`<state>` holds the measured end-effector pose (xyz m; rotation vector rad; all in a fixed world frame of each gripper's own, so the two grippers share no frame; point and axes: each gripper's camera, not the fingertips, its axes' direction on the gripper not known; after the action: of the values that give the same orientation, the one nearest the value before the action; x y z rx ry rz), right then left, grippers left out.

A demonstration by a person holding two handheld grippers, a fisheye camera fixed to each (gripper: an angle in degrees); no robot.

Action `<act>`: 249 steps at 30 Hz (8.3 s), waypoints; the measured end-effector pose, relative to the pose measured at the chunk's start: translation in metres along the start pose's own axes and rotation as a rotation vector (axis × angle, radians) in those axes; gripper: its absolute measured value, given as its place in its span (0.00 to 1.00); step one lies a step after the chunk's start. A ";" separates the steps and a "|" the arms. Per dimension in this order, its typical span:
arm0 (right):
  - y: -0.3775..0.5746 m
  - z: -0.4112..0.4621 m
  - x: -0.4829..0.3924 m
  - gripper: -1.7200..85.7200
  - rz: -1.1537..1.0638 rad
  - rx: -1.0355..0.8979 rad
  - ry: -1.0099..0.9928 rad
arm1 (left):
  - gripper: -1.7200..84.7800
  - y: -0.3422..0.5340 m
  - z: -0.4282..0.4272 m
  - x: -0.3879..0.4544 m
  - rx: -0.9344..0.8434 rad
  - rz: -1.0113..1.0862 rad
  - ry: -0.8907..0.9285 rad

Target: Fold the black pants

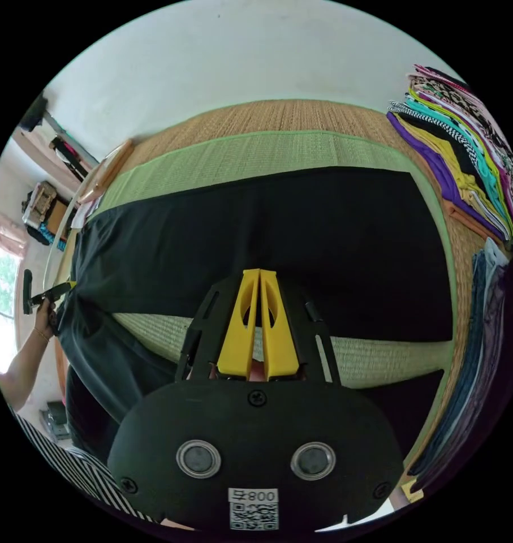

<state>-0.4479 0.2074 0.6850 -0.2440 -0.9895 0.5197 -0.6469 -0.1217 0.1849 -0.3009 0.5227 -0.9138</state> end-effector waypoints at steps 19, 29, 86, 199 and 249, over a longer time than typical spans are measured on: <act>0.029 -0.084 -0.125 0.02 -0.030 0.010 -0.102 | 0.02 0.137 -0.059 -0.052 -0.015 0.033 -0.178; 0.110 -0.051 -0.288 0.02 -0.340 -0.215 -0.152 | 0.02 0.167 -0.061 -0.078 -0.098 0.076 -0.253; 0.171 -0.204 -0.072 0.02 0.070 0.004 -0.143 | 0.06 0.043 0.150 0.211 -0.098 0.565 0.277; 0.346 -0.349 0.259 0.05 0.461 0.023 0.172 | 0.04 0.038 0.608 0.708 -0.346 1.313 0.319; -0.019 -0.135 -0.342 0.02 -0.421 -0.124 -0.204 | 0.02 0.163 0.174 0.009 -0.183 0.235 0.224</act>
<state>-0.4789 0.0181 0.3711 -0.0884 -1.2353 0.0987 -0.4374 -0.0295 0.2528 -0.2967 0.8339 -0.6750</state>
